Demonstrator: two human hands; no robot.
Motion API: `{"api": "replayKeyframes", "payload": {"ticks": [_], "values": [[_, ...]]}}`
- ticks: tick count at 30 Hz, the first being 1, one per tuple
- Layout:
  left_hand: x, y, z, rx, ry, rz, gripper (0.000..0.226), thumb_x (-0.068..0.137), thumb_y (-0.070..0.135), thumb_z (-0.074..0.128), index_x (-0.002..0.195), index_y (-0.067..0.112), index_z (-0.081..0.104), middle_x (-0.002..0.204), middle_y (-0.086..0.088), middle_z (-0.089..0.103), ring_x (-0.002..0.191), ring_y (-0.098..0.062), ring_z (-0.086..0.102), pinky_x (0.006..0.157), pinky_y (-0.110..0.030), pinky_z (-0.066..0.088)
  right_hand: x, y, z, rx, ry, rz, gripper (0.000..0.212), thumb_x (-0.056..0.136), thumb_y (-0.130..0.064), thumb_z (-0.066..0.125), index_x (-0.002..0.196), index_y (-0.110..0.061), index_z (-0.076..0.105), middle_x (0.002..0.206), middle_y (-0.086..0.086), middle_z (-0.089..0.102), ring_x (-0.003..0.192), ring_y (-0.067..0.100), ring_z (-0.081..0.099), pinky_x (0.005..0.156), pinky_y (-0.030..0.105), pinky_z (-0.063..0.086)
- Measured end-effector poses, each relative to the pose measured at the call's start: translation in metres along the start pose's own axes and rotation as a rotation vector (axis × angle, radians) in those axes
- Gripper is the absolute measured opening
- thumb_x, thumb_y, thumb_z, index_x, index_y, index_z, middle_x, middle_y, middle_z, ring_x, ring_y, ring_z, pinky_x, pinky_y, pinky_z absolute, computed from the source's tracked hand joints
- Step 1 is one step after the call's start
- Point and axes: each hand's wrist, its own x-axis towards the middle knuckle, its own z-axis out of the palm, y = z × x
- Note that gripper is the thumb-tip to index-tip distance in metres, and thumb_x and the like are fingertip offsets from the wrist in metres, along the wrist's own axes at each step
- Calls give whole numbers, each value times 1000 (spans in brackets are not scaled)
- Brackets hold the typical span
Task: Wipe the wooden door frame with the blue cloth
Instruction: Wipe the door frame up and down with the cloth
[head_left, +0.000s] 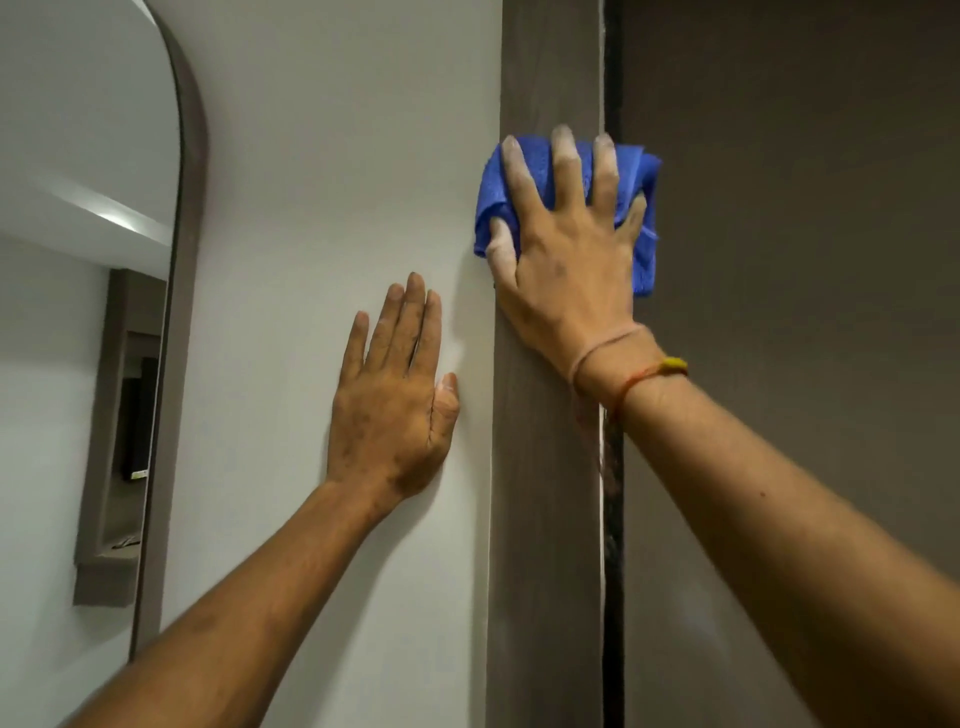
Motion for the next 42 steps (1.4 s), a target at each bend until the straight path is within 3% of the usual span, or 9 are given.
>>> {"api": "replayKeyframes", "payload": {"ticks": [8, 12, 18, 23, 27, 29, 32, 36, 42], "values": [[0, 0, -1, -29, -5, 12, 64, 90, 32, 23, 147, 10, 4, 157, -9, 3, 145, -19, -1, 119, -44, 6, -181, -9, 26, -27, -53, -55, 64, 85, -48, 35, 144, -27, 25, 150, 12, 21, 137, 38, 15, 102, 69, 22], [0, 0, -1, -30, -5, 12, 64, 91, 33, 21, 148, 10, 5, 158, -10, 4, 145, -19, -1, 119, -43, 5, -119, -2, 16, -26, -53, -89, 63, 86, -47, 34, 145, -26, 25, 152, 15, 27, 139, 40, 16, 102, 70, 22], [0, 0, -1, 0, 0, 3, 64, 91, 33, 23, 148, 10, 3, 158, -10, 3, 145, -19, -3, 119, -42, 3, 14, -1, 2, -20, 14, 18, 58, 92, -43, 33, 146, -27, 16, 155, 13, 15, 142, 38, 5, 108, 69, 13], [0, 0, -1, -7, -5, 16, 63, 91, 32, 22, 148, 9, 5, 158, -12, 6, 145, -21, 0, 119, -44, 5, -78, -8, 17, 1, 47, 0, 64, 87, -44, 39, 146, -26, 20, 155, 13, 21, 142, 38, 11, 105, 69, 15], [-1, 0, -1, -14, -1, 14, 64, 90, 31, 22, 148, 8, 6, 158, -12, 5, 145, -21, 0, 118, -46, 6, -155, -9, 19, -59, -41, -63, 63, 85, -46, 39, 144, -26, 28, 151, 12, 33, 138, 38, 20, 103, 68, 25], [0, 1, -1, -15, -8, 15, 63, 91, 32, 21, 148, 8, 5, 158, -13, 5, 145, -21, 0, 118, -45, 6, -139, -2, 16, -74, -71, -125, 63, 86, -48, 39, 144, -27, 27, 151, 12, 32, 139, 39, 22, 103, 68, 24], [0, 2, -2, -2, -19, 14, 63, 91, 33, 21, 148, 9, 4, 158, -12, 3, 145, -21, -2, 119, -45, 5, -74, 9, 5, -63, -98, -191, 63, 90, -50, 37, 146, -29, 16, 155, 11, 18, 142, 37, 9, 106, 68, 16], [-2, 1, -2, 12, -22, 1, 64, 91, 32, 24, 148, 10, 3, 158, -10, 0, 145, -20, -3, 119, -44, 4, -3, 7, -3, -52, -60, -82, 60, 93, -45, 34, 146, -28, 14, 156, 11, 13, 142, 36, 4, 108, 68, 13], [-1, 2, -3, -18, -14, 17, 63, 92, 33, 20, 147, 8, 7, 157, -12, 6, 145, -23, 2, 118, -47, 9, -115, -4, 16, -31, -2, -100, 63, 89, -48, 36, 146, -25, 22, 154, 13, 25, 141, 38, 13, 106, 67, 16]]}}
